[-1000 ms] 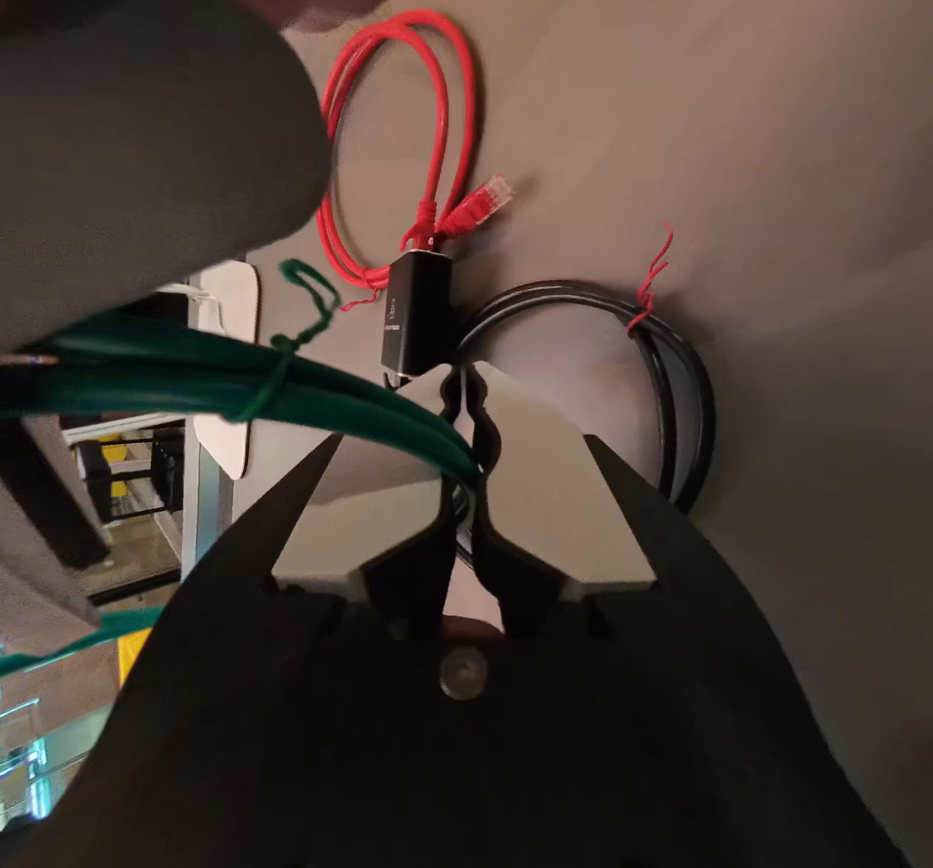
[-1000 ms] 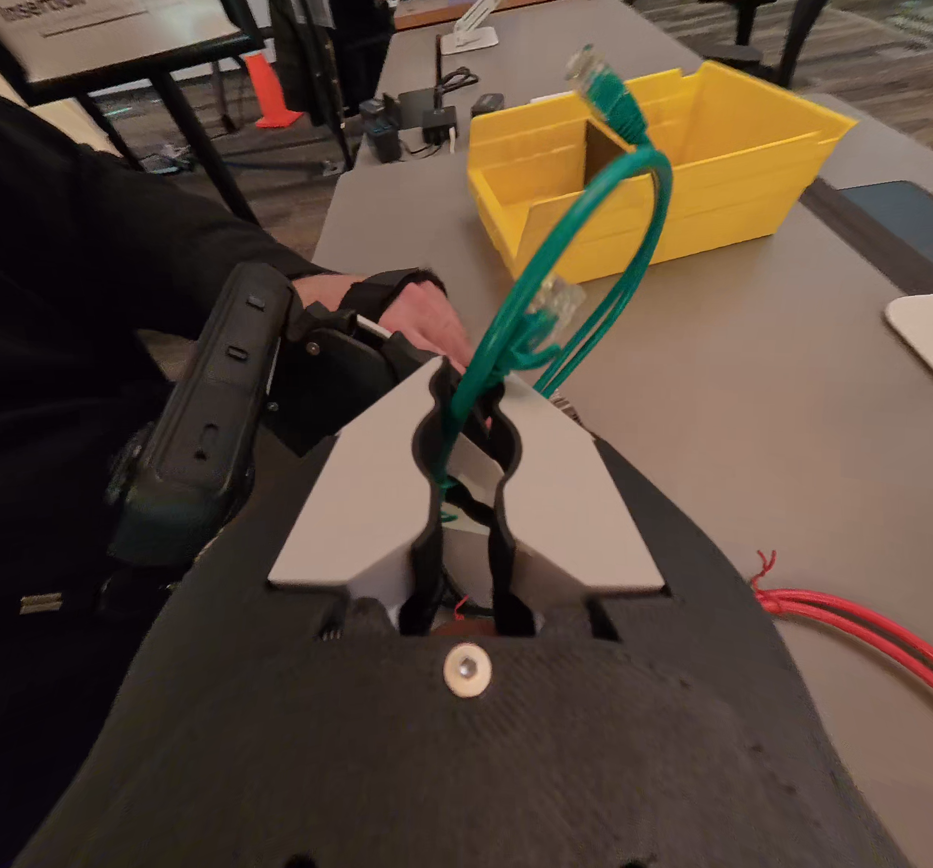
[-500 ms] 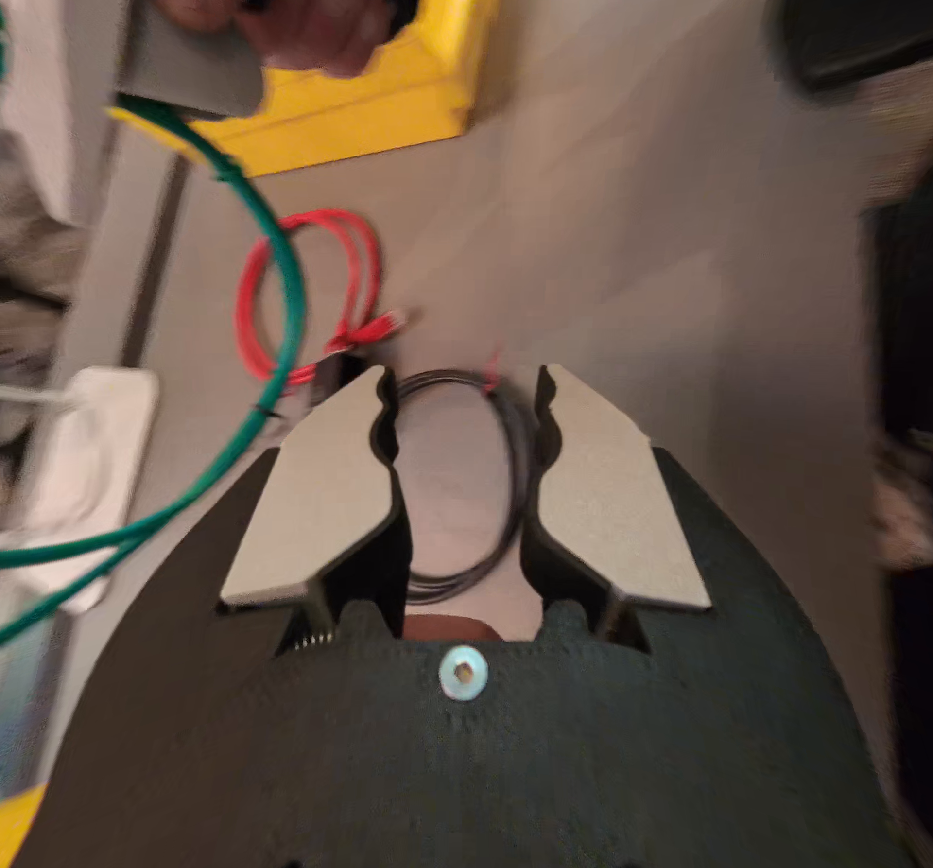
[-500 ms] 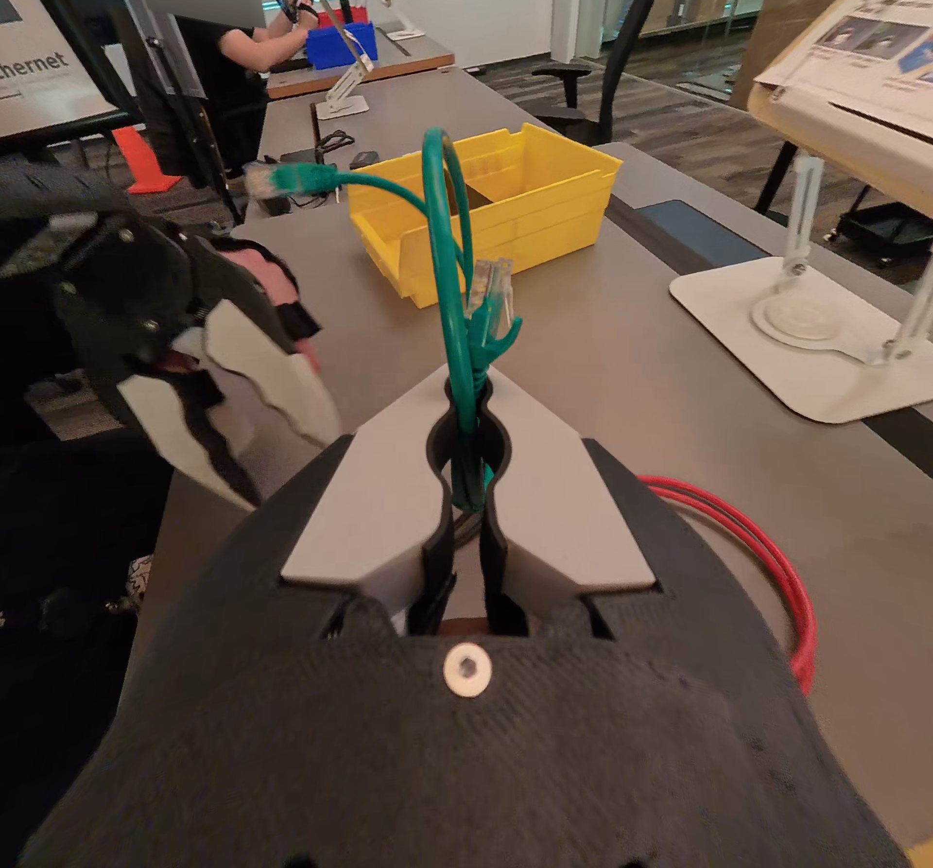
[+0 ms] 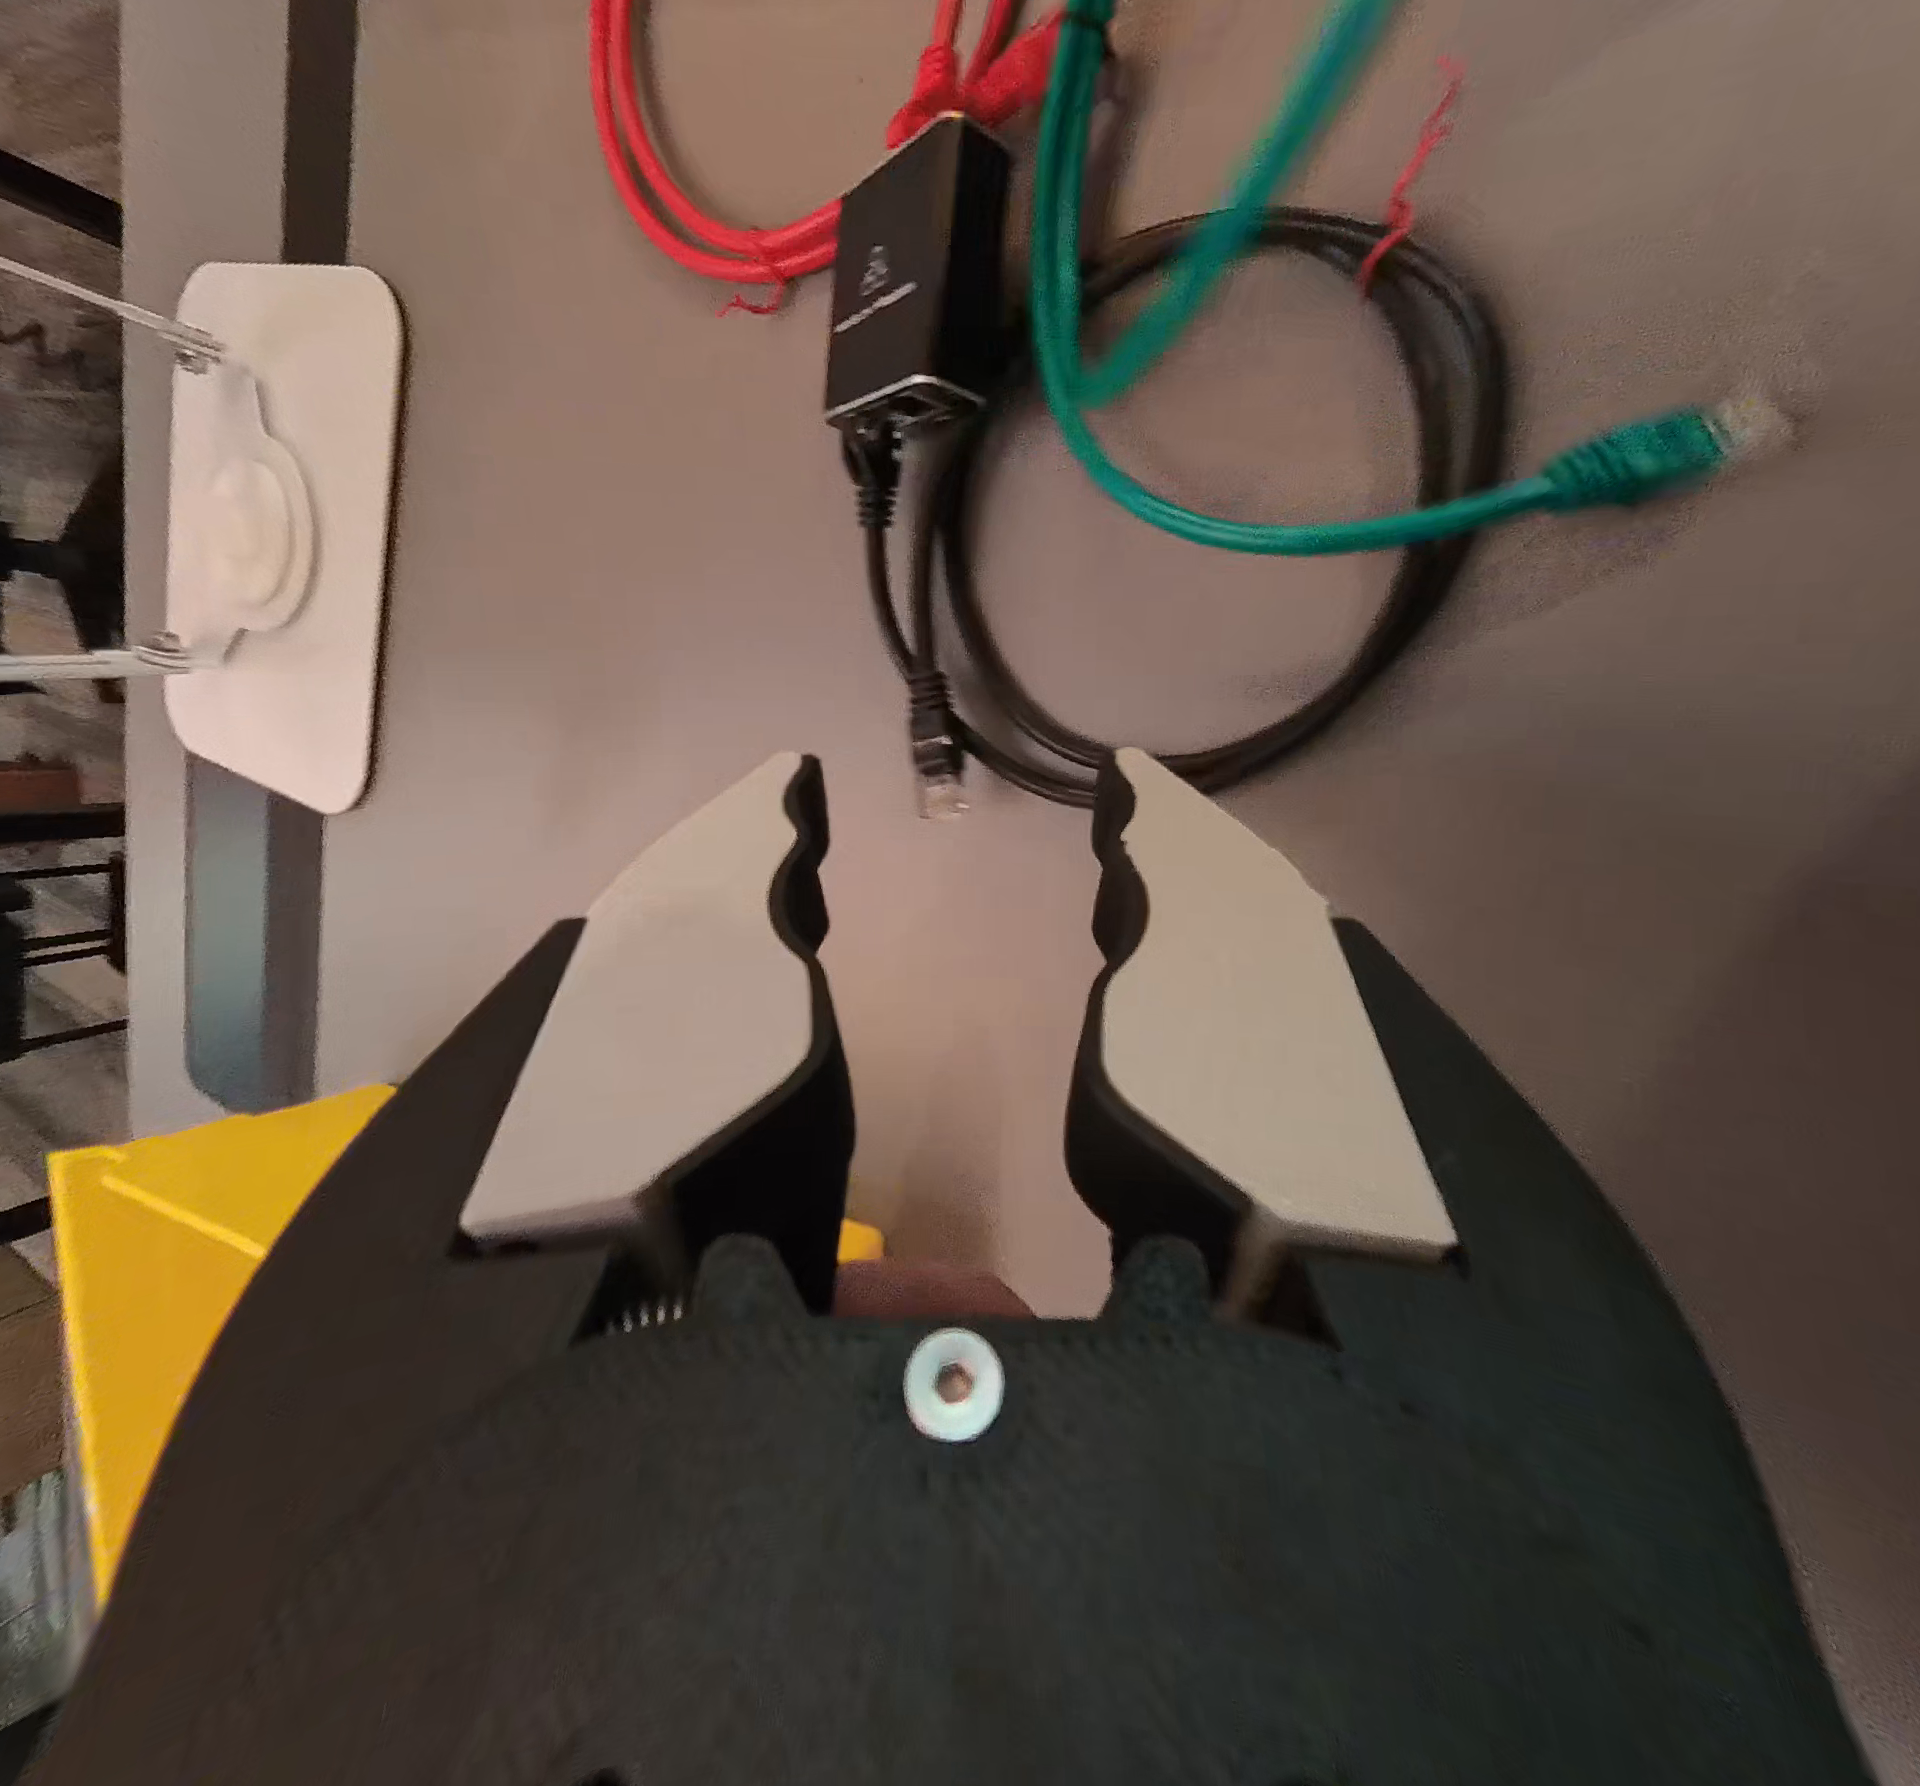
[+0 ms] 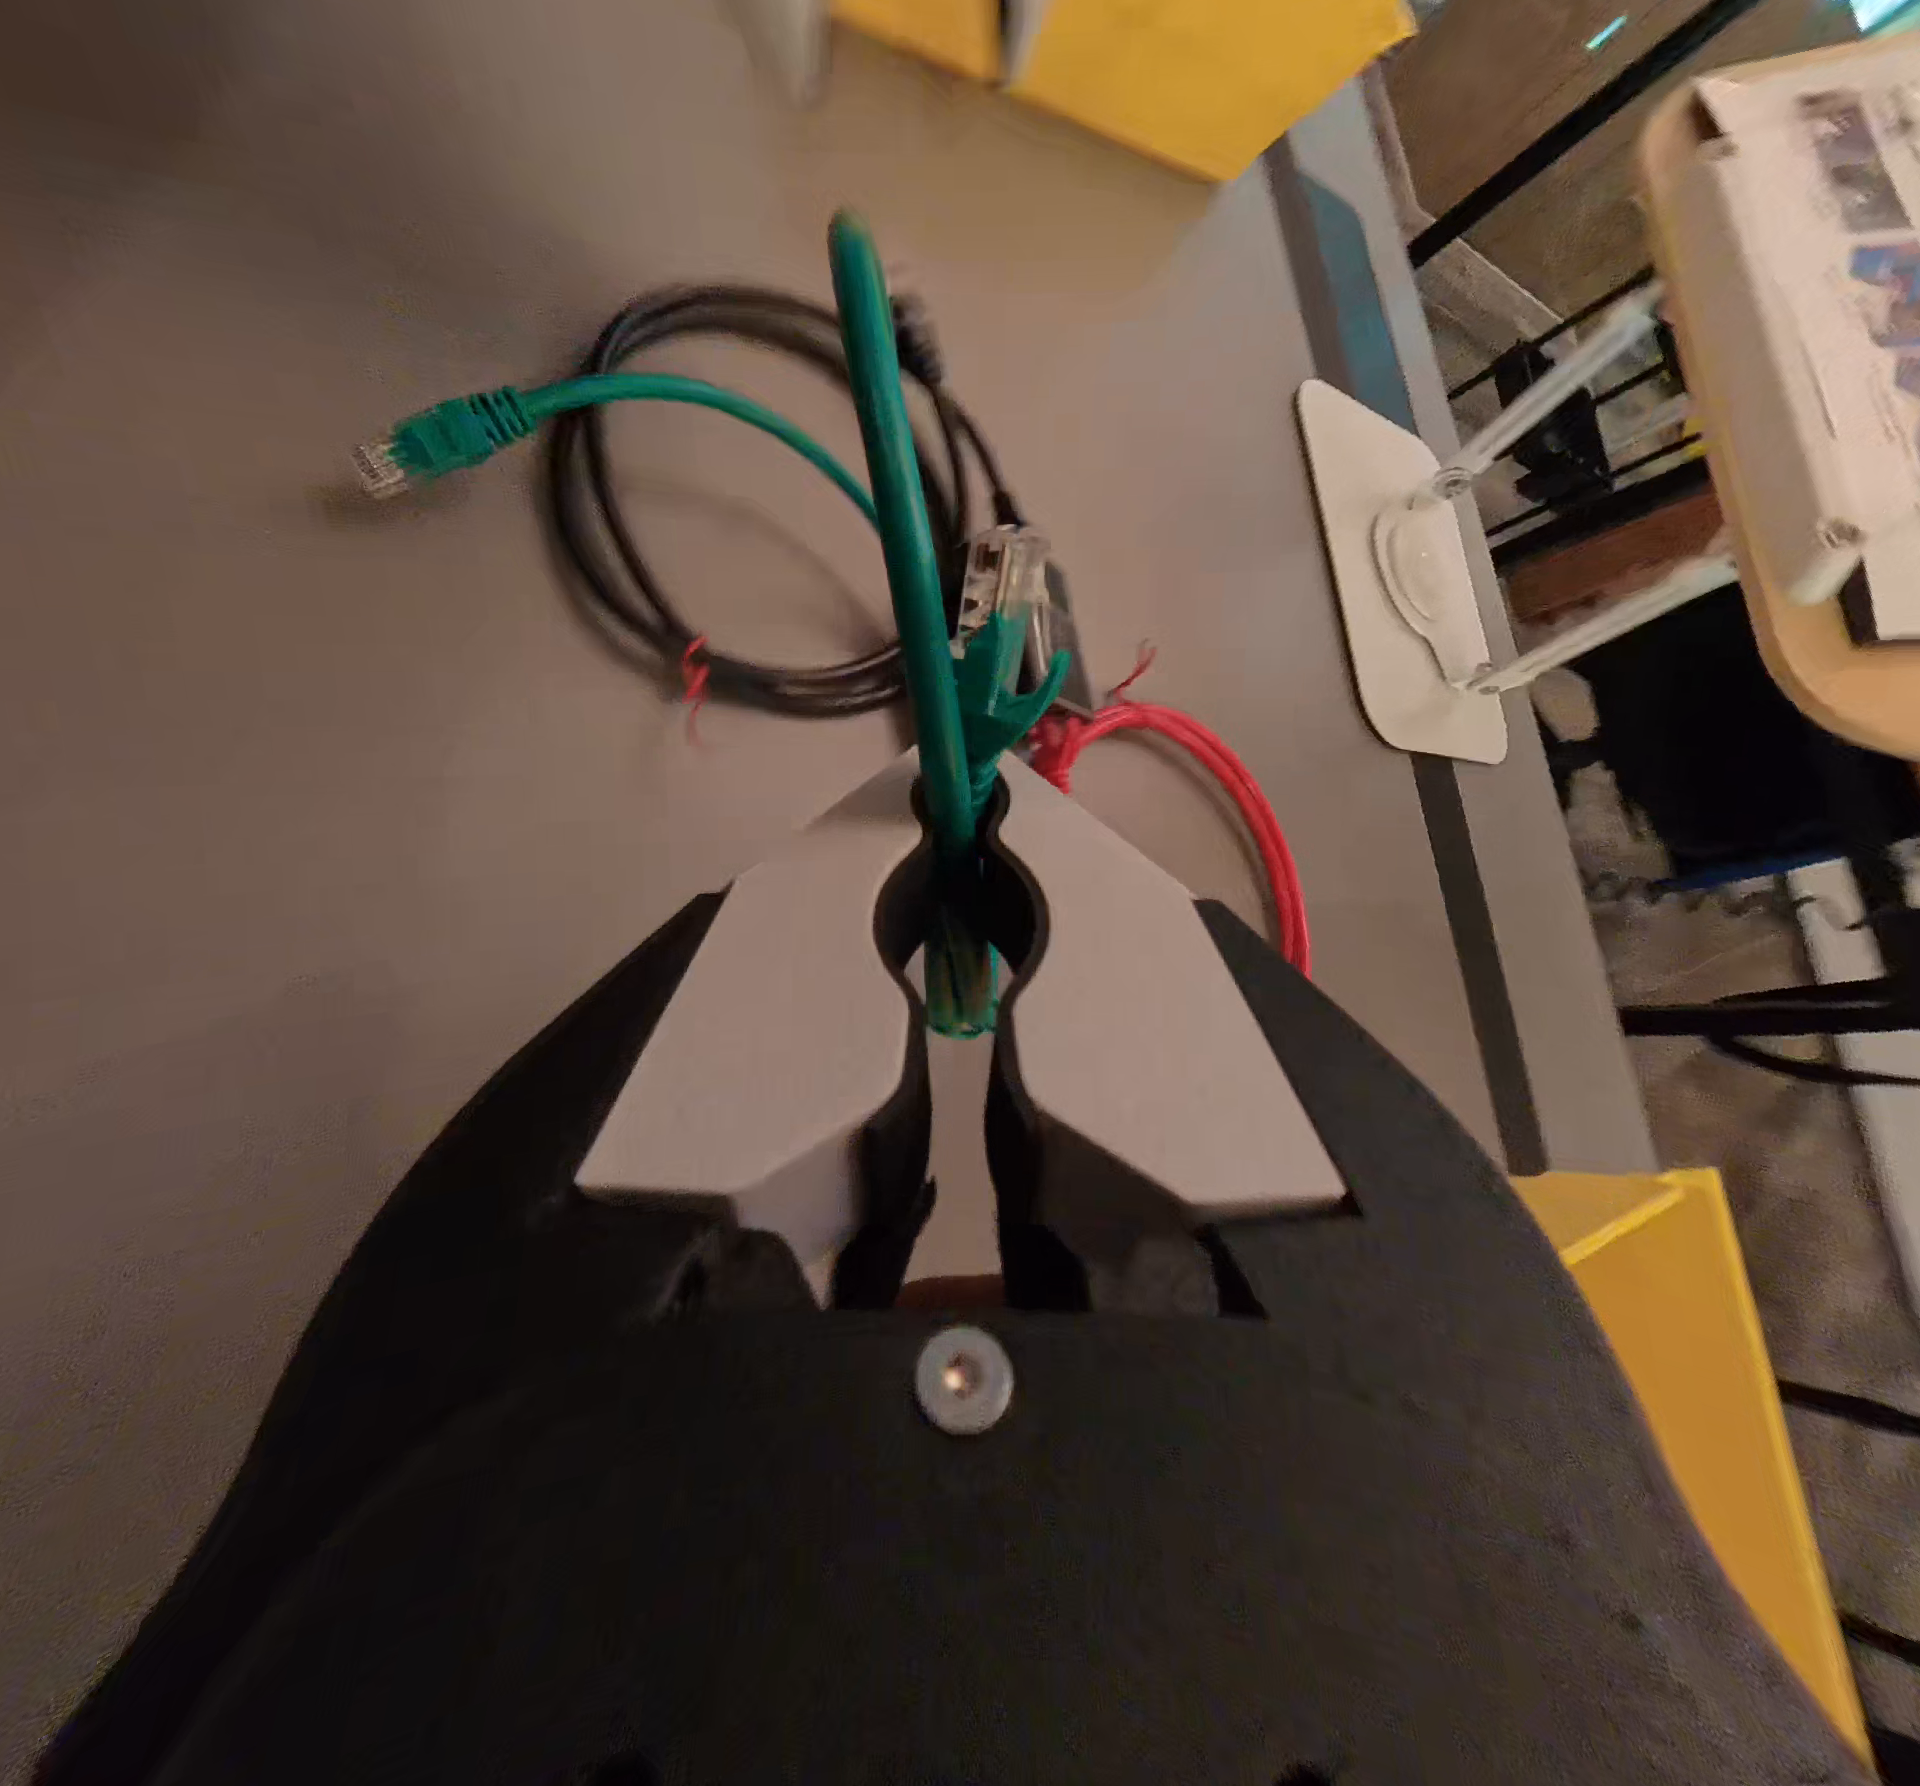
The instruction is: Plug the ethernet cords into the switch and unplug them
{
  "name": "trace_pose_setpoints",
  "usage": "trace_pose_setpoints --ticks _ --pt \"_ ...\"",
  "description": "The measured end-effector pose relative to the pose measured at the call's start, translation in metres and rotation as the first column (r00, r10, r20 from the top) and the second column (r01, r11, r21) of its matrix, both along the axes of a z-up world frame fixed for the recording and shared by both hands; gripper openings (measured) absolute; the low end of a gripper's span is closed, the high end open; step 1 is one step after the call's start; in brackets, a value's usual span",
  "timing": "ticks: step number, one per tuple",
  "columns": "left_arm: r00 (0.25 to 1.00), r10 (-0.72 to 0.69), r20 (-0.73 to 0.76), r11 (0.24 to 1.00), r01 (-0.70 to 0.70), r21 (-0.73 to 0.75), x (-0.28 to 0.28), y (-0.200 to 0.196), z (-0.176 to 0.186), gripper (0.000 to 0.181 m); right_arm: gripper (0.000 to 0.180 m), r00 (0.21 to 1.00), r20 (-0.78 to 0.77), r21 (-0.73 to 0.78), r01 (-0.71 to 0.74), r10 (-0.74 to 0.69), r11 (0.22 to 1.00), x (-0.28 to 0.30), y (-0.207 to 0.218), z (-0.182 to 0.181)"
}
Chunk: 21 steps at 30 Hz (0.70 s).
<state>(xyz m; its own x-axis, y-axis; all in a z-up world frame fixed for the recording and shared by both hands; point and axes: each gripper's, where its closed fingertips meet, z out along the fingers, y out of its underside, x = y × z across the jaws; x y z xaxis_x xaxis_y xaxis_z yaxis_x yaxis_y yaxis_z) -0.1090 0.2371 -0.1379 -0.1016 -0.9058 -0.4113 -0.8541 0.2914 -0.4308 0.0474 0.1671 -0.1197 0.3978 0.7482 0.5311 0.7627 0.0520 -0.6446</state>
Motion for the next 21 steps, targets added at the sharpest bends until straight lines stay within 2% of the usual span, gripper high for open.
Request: trace_pose_setpoints --ticks 1,3,5,8,10,13,17,19,21 --pt "1.000 0.001 0.002 1.000 -0.001 0.016 0.004 0.006 0.001 0.048 0.000 0.998 0.063 0.018 -0.019 0.018 1.000 -0.003 -0.005 -0.011" --pt "0.999 -0.013 0.037 0.999 0.012 0.039 0.020 0.014 0.003 0.049 0.000 0.989 0.141 0.008 -0.049 0.048 0.999 -0.008 -0.017 -0.032" --pt "0.997 -0.036 0.062 0.998 0.034 0.048 0.039 0.019 0.002 0.049 0.028 0.983 0.170 -0.050 -0.060 0.067 0.997 -0.011 -0.027 -0.049" --pt "0.994 -0.062 0.087 0.997 0.057 0.059 0.066 0.032 -0.003 0.055 0.050 0.965 0.228 -0.148 -0.099 0.131 0.984 -0.011 -0.045 -0.068" --pt "0.991 -0.092 0.101 0.996 0.091 0.012 0.083 0.036 -0.008 0.056 0.068 0.971 0.186 -0.210 -0.111 0.152 0.971 -0.012 -0.055 -0.066" --pt "0.988 -0.144 0.063 0.981 0.151 -0.120 0.102 0.033 -0.032 0.058 0.089 0.985 0.033 -0.317 -0.152 0.171 0.936 -0.015 -0.069 -0.050" --pt "0.978 -0.208 -0.016 0.948 0.197 -0.250 0.112 0.029 -0.064 0.064 0.076 0.993 0.035 -0.294 -0.100 0.115 0.951 -0.003 -0.059 -0.045" --pt "0.976 -0.218 -0.003 0.917 0.204 -0.342 0.116 0.025 -0.066 0.052 0.067 0.992 0.018 -0.306 -0.114 0.126 0.945 -0.005 -0.061 -0.049" --pt "0.978 -0.205 0.028 0.896 0.199 -0.397 0.123 0.024 -0.064 0.049 0.064 0.990 0.031 -0.329 -0.122 0.139 0.937 -0.005 -0.065 -0.059"
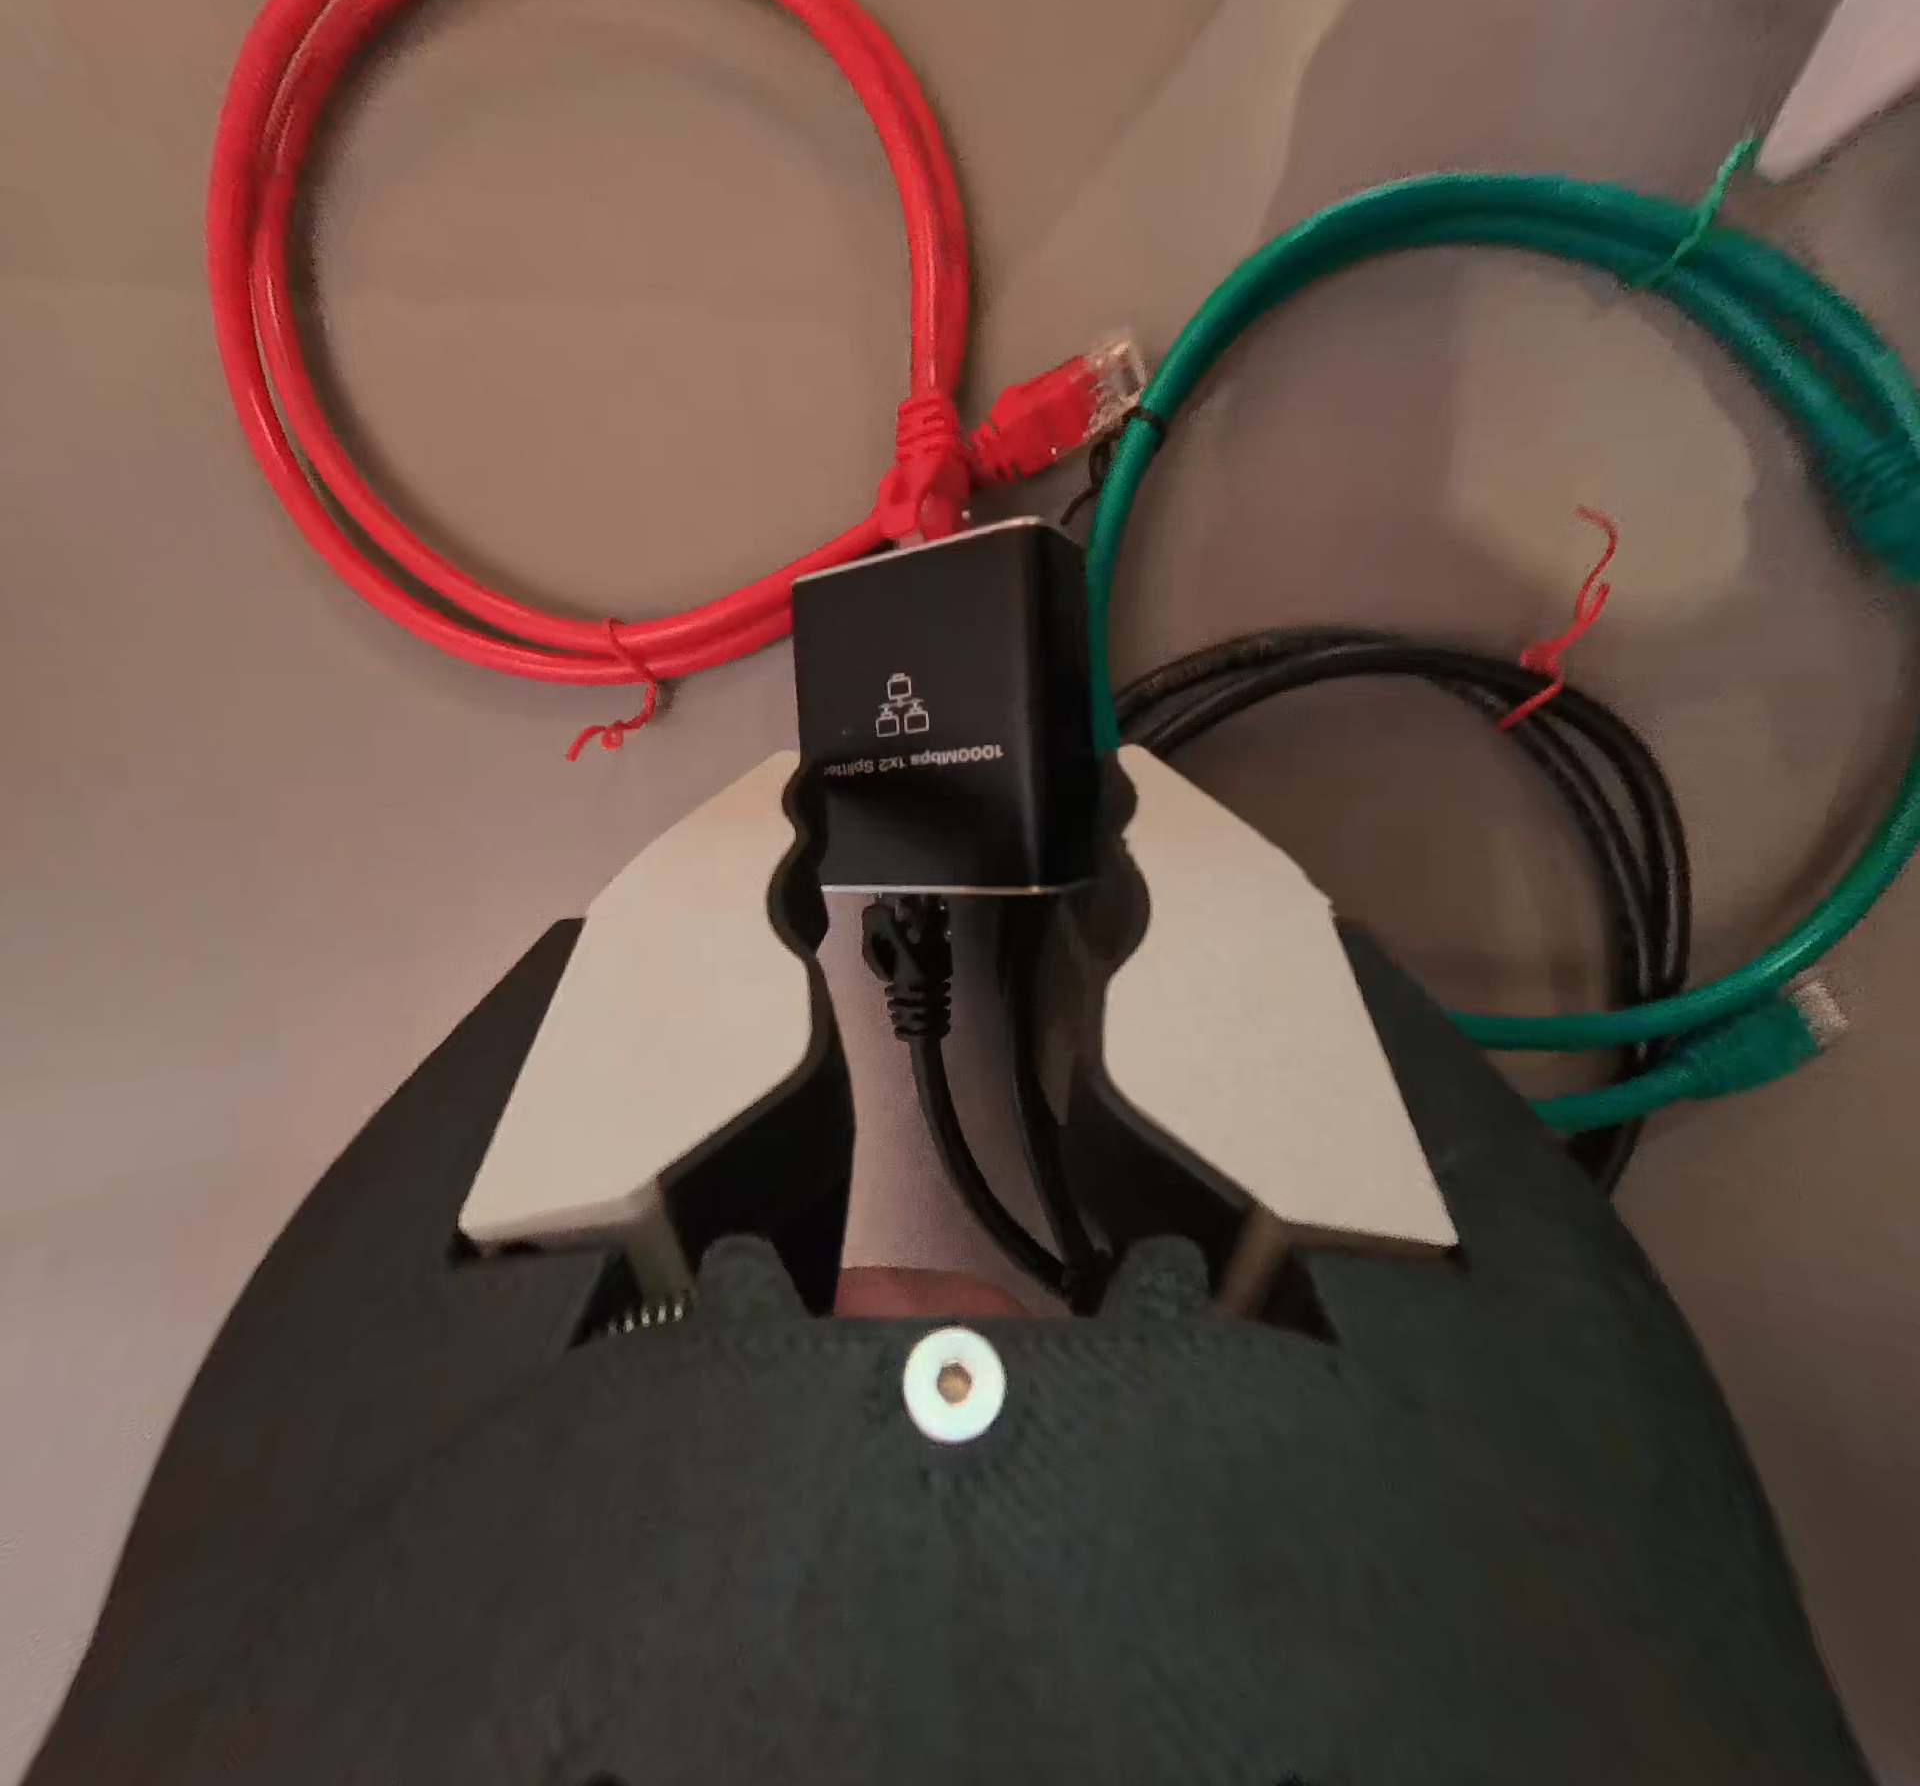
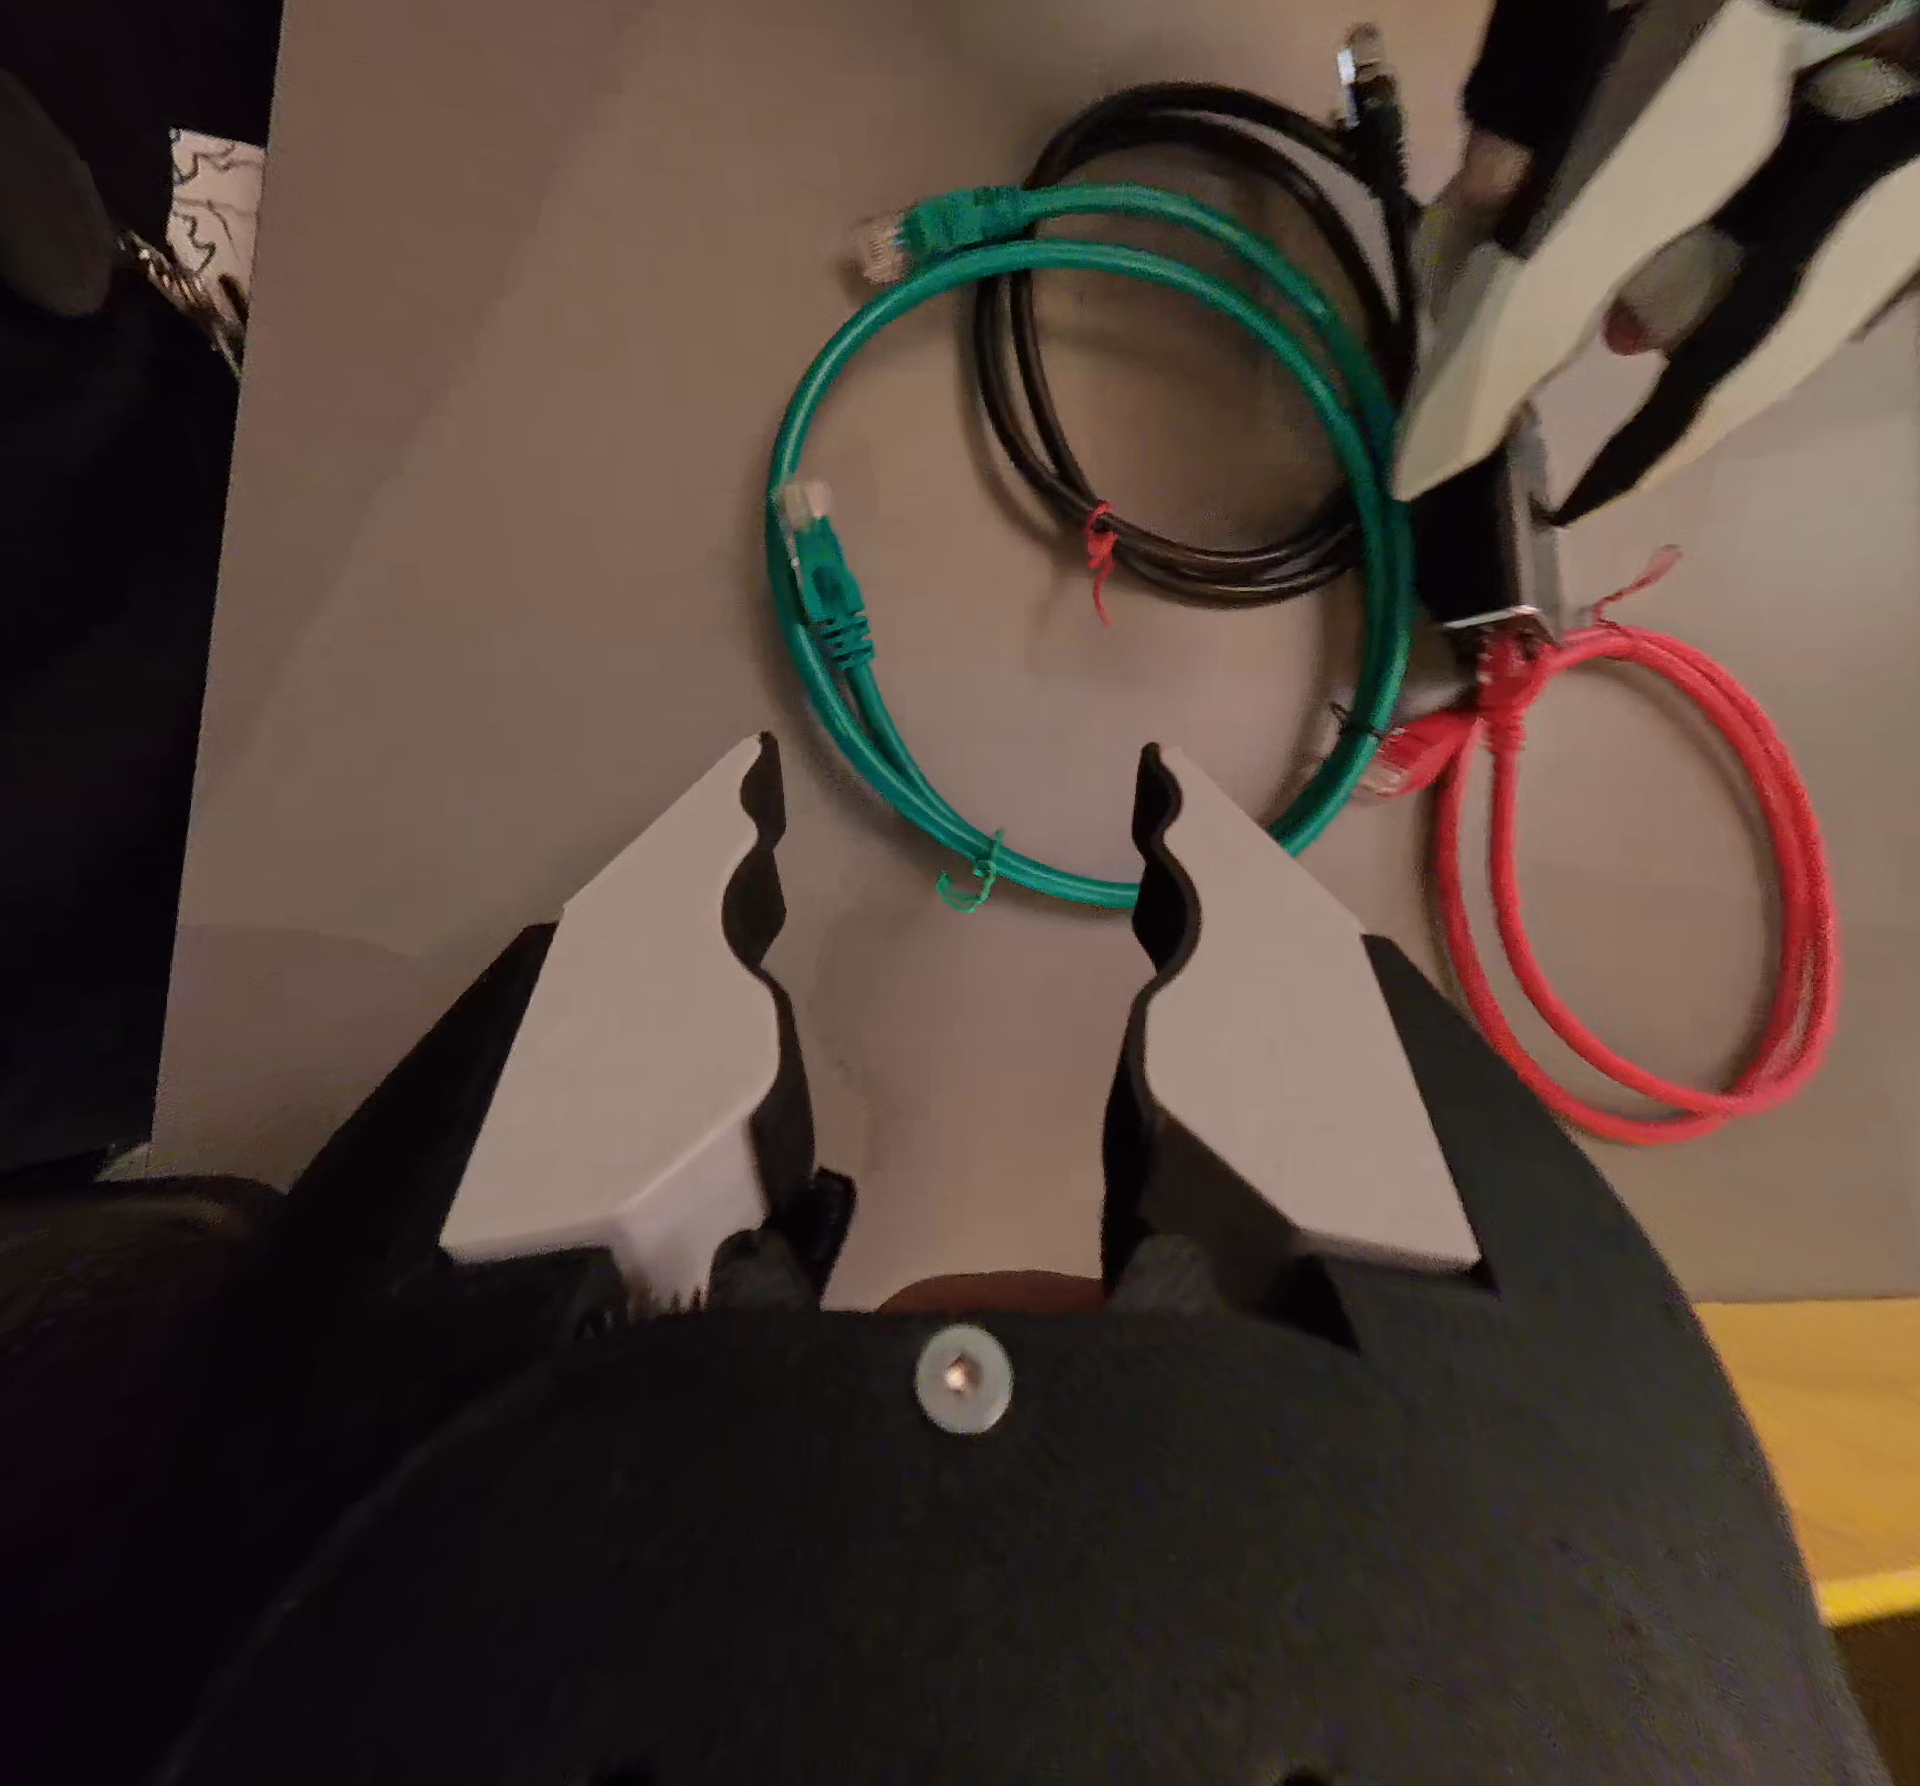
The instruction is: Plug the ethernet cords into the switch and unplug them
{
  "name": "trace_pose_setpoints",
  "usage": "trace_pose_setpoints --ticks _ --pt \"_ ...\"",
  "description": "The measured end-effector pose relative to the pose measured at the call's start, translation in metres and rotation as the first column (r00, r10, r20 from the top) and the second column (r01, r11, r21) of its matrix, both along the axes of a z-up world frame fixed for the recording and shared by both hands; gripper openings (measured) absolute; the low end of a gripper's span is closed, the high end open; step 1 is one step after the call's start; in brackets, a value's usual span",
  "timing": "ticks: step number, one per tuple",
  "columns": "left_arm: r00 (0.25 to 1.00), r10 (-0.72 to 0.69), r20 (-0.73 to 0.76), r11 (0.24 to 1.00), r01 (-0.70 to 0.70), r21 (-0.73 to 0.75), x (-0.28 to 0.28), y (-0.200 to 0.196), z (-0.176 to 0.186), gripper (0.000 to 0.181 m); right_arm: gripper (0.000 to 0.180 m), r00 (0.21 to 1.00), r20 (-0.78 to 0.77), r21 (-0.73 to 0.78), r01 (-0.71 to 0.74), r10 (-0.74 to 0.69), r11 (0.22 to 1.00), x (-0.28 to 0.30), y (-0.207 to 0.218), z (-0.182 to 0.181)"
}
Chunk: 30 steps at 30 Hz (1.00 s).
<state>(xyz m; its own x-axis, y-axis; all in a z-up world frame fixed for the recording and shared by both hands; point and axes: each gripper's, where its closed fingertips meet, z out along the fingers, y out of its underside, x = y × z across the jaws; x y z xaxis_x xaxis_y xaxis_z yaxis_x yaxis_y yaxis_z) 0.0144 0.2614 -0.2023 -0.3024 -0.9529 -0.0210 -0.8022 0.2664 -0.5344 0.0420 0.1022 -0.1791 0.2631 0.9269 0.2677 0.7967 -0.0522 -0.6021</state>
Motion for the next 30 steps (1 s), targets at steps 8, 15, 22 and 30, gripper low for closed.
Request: trace_pose_setpoints --ticks 8,15,22,30 --pt "0.977 0.206 0.054 0.976 -0.209 0.064 0.026 0.027 0.007 0.036 0.021 0.998 0.062 -0.072 -0.025 0.029 0.997 -0.019 -0.005 -0.033" --pt "0.945 0.298 0.137 0.934 -0.318 0.161 0.027 0.043 0.023 0.056 0.044 0.997 -0.042 -0.109 -0.073 0.069 0.991 -0.054 -0.012 -0.024" --pt "0.877 0.442 0.186 0.878 -0.466 0.110 -0.039 0.014 0.059 0.047 0.041 0.985 -0.151 -0.003 0.080 -0.079 0.997 -0.023 0.035 0.018" --pt "0.858 0.514 0.016 0.852 -0.508 -0.123 -0.069 -0.056 0.010 0.037 0.039 0.987 -0.158 0.023 0.041 -0.037 0.999 -0.034 0.042 0.018"
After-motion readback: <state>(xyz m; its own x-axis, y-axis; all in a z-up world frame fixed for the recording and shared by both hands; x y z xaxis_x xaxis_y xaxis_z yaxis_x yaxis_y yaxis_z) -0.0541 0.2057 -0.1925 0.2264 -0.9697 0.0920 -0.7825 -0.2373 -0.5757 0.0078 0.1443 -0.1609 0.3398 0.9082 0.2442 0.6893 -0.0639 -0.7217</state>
